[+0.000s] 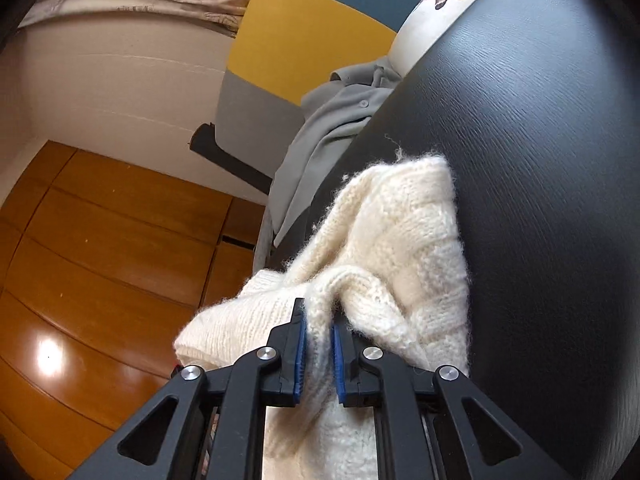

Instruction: Fold clothes

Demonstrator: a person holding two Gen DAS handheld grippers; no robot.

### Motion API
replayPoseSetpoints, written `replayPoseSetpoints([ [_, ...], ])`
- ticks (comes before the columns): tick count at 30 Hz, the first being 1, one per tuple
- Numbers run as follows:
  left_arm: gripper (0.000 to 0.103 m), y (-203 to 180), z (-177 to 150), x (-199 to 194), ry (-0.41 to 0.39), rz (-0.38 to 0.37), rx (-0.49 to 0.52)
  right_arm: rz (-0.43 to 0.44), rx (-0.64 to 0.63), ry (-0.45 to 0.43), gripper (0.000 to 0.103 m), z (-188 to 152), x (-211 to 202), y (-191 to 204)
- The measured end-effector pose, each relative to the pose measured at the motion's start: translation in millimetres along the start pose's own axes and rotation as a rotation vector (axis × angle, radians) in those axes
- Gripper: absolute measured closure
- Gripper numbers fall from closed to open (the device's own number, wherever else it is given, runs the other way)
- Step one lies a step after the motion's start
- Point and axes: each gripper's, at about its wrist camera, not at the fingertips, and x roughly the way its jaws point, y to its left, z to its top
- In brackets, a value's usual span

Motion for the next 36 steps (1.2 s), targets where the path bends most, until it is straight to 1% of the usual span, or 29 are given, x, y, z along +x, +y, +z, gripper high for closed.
replayPoseSetpoints([
  [4, 0.094, 2.7, -36.8, -30.8, -0.005, 0.006, -0.018, -0.010, -0.011, 0.022, 0.093, -31.4, -27.6, 4.9],
  [7, 0.093, -3.7, -58.2, -52.7, 0.005, 0.039, 0.014, -0.028, -0.014, 0.036, 0.093, -51.5, -45.9, 9.8],
  [9, 0.091, -9.0, -66.2, -62.7, 0.023, 0.040, 0.036, -0.030, -0.019, 0.034, 0.088, -62.4, -57.9, 14.0],
  [10, 0.086, -12.2, -68.8, -67.4, 0.026, 0.048, 0.041, -0.024, -0.020, 0.029, 0.083, -66.3, -63.5, 17.2],
  [11, 0.084, -14.9, -71.2, -73.0, 0.031, 0.051, 0.041, -0.017, -0.019, 0.024, 0.073, -69.2, -68.4, 20.5],
  [12, 0.083, -17.3, -73.4, -79.1, 0.038, 0.048, 0.041, -0.009, -0.018, 0.018, 0.067, -71.8, -71.9, 23.7],
  [13, 0.081, -19.5, -75.4, -84.3, 0.042, 0.046, 0.037, 0.001, -0.019, 0.012, 0.053, -74.5, -75.7, 28.5],
  [14, 0.080, -21.3, -77.5, -88.6, 0.044, 0.043, 0.031, 0.010, -0.022, 0.006, 0.041, -77.2, -79.0, 33.0],
  [15, 0.080, -22.6, -80.0, -92.6, 0.046, 0.036, 0.027, 0.016, -0.031, 0.007, 0.038, -80.1, -80.7, 37.8],
  [16, 0.080, -23.7, -82.8, -96.3, 0.047, 0.028, 0.024, 0.030, -0.040, 0.018, 0.038, -83.5, -81.0, 43.4],
  [18, 0.079, -23.9, -87.8, -100.6, 0.057, 0.013, 0.013, 0.038, -0.047, 0.039, 0.031, -86.9, -75.1, 48.8],
  [20, 0.078, -24.8, -89.6, -100.4, 0.074, 0.003, 0.001, 0.037, -0.059, 0.058, 0.029, -90.7, -71.8, 53.6],
  [22, 0.078, -28.5, -87.9, -96.8, 0.097, -0.023, -0.009, 0.038, -0.052, 0.059, 0.026, -88.4, -67.5, 54.9],
  [24, 0.078, -38.1, -82.0, -91.8, 0.121, -0.107, -0.018, 0.048, -0.035, 0.054, 0.024, -83.3, -65.3, 55.6],
  [25, 0.078, -42.4, -77.5, -90.4, 0.119, -0.132, -0.019, 0.071, -0.028, 0.047, 0.024, -81.2, -65.1, 57.9],
  [28, 0.078, -53.5, -60.9, -88.8, 0.082, -0.155, -0.008, 0.143, 0.001, 0.020, 0.022, -73.1, -63.6, 63.7],
  [30, 0.078, -59.3, -49.8, -87.7, 0.051, -0.166, -0.007, 0.153, -0.002, -0.010, 0.020, -66.7, -59.2, 67.9],
  [33, 0.078, -57.7, -35.6, -92.0, -0.014, -0.133, -0.028, 0.169, -0.002, -0.047, 0.020, -61.0, -58.0, 71.6],
  [36, 0.078, -52.0, -34.3, -107.8, -0.079, -0.034, 0.015, 0.138, -0.050, -0.062, 0.020, -61.1, -64.0, 77.3],
])
